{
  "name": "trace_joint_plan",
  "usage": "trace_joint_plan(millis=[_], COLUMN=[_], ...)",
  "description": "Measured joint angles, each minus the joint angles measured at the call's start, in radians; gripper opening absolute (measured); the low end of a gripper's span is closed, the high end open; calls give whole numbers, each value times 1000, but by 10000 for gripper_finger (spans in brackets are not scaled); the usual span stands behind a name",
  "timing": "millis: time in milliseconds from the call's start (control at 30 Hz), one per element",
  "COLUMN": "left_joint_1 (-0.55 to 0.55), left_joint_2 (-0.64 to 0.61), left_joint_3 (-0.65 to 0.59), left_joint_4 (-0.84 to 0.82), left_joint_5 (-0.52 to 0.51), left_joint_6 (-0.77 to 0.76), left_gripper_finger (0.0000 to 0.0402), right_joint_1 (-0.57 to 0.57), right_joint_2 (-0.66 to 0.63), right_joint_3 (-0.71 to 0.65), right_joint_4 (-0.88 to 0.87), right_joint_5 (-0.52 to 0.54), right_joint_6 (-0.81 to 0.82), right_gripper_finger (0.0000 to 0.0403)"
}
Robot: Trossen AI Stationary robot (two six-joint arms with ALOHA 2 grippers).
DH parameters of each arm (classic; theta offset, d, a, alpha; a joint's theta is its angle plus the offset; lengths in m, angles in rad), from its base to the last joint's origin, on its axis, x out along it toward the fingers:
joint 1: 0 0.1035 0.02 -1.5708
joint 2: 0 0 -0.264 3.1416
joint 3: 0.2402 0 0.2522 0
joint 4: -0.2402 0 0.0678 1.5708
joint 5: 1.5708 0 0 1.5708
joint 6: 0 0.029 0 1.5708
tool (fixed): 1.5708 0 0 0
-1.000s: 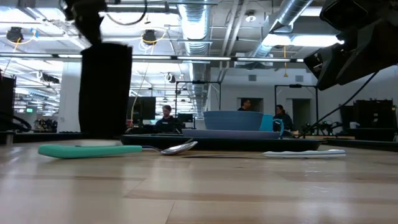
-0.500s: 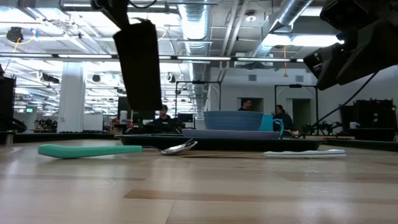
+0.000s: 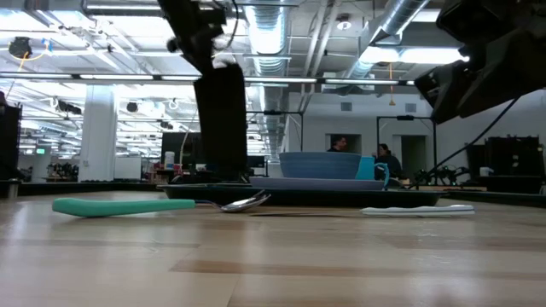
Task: Set up tray
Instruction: Put the napkin to the left side of the purple plate and blue bowl on the black serving tray
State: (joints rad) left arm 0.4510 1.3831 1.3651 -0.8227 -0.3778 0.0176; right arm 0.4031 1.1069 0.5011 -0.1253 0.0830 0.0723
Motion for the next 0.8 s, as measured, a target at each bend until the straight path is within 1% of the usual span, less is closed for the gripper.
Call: trace_joint_plan(millis=[100, 200, 300, 433, 500, 633, 700, 800], left_joint_1=[59, 117, 169, 211, 228, 240, 228, 197], left_joint_2=[50, 90, 127, 172, 196, 265, 317, 392], left_joint_3=[0, 0, 5, 40, 49, 49, 50, 49], left_joint_4=[78, 175, 268, 323, 324, 281, 223, 125], left_joint_5=[32, 41, 39, -2, 24, 153, 163, 143], left_joint_6=[60, 121, 168, 216, 219, 129, 97, 80], left_gripper_finger=[0, 0, 0, 0, 0, 0, 0, 0], right_joint_1=[-9, -13, -13, -13, -13, -13, -13, -12], right_joint_2=[0, 0, 0, 0, 0, 0, 0, 0], right_joint_3=[0, 0, 0, 0, 0, 0, 0, 0], right_joint_4=[0, -1, -7, -16, -16, -16, -17, -18], right_joint_5=[0, 0, 0, 0, 0, 0, 0, -1], right_joint_6=[-1, -2, -2, -2, -2, -1, 5, 6], right_gripper_finger=[131, 131, 131, 131, 131, 131, 131, 131])
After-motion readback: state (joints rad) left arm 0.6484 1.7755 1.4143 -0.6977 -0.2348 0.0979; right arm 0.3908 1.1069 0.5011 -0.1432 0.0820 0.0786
